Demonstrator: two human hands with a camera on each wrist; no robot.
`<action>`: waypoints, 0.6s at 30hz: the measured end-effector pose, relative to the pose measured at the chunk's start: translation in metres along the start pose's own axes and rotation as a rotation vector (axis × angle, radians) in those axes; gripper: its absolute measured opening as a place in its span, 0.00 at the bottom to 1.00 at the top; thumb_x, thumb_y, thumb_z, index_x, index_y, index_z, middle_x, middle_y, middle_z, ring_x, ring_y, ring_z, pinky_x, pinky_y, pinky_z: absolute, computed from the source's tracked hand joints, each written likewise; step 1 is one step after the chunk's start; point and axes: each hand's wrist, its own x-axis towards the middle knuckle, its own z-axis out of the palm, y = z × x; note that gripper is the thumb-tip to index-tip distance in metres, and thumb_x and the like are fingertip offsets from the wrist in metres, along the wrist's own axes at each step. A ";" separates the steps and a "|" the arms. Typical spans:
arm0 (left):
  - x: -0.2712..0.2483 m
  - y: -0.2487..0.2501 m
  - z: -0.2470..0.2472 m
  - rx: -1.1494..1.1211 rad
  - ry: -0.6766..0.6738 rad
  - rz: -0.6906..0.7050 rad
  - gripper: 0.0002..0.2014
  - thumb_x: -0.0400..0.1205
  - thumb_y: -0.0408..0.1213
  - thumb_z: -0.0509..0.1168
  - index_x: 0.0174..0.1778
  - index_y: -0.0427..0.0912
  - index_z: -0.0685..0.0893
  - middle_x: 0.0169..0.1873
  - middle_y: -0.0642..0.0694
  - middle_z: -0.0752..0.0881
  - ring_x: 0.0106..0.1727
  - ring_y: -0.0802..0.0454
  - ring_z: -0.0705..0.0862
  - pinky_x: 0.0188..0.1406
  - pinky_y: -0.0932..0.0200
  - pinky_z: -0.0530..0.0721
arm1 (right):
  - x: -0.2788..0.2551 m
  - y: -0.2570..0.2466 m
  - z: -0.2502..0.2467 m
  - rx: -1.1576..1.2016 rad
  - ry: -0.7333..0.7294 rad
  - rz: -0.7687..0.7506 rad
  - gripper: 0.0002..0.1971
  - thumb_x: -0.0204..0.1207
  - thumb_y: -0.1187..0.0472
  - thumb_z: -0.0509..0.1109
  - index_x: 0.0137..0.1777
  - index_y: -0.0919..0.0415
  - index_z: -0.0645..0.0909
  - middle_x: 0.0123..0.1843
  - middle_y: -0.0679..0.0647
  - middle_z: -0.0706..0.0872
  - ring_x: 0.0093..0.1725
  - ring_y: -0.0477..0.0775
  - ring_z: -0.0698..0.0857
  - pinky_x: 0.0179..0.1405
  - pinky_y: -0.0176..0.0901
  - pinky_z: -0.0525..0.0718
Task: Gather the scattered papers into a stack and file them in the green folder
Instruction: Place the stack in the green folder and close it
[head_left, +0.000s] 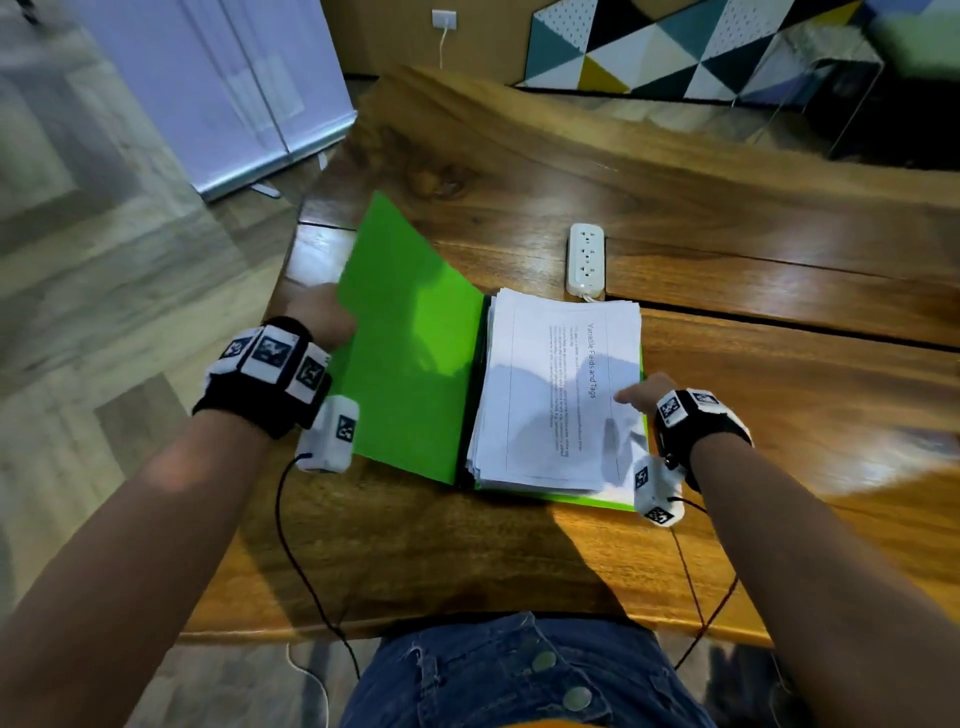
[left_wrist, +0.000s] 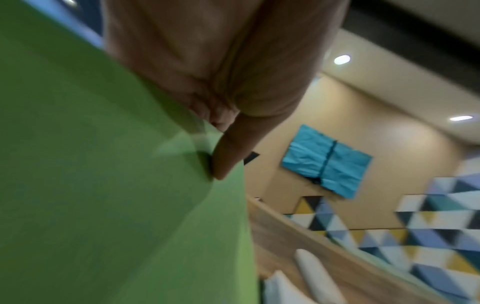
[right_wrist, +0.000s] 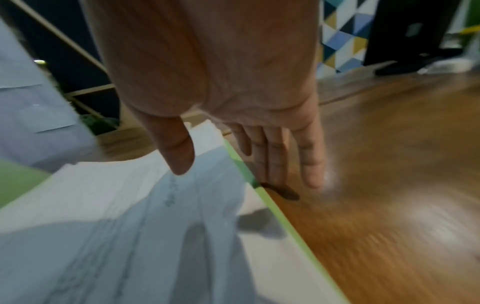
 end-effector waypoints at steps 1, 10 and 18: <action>-0.009 0.013 -0.001 -0.021 -0.026 0.061 0.15 0.80 0.28 0.61 0.62 0.30 0.79 0.59 0.34 0.83 0.59 0.37 0.83 0.60 0.46 0.82 | -0.006 -0.011 -0.004 -0.059 0.029 -0.032 0.34 0.76 0.56 0.70 0.77 0.73 0.64 0.75 0.68 0.73 0.70 0.68 0.77 0.59 0.51 0.80; -0.074 0.095 0.030 -0.242 -0.231 0.345 0.15 0.79 0.19 0.54 0.53 0.41 0.77 0.35 0.45 0.79 0.38 0.49 0.79 0.23 0.66 0.76 | -0.103 -0.126 -0.021 0.156 0.030 -0.764 0.18 0.77 0.40 0.63 0.42 0.54 0.84 0.43 0.52 0.88 0.45 0.52 0.85 0.53 0.45 0.79; -0.090 0.113 0.075 -0.260 -0.543 0.305 0.32 0.83 0.33 0.62 0.81 0.51 0.56 0.63 0.47 0.77 0.51 0.53 0.77 0.50 0.56 0.84 | -0.099 -0.113 -0.038 -0.076 0.180 -0.709 0.12 0.75 0.57 0.69 0.32 0.60 0.80 0.28 0.54 0.78 0.33 0.53 0.77 0.27 0.36 0.68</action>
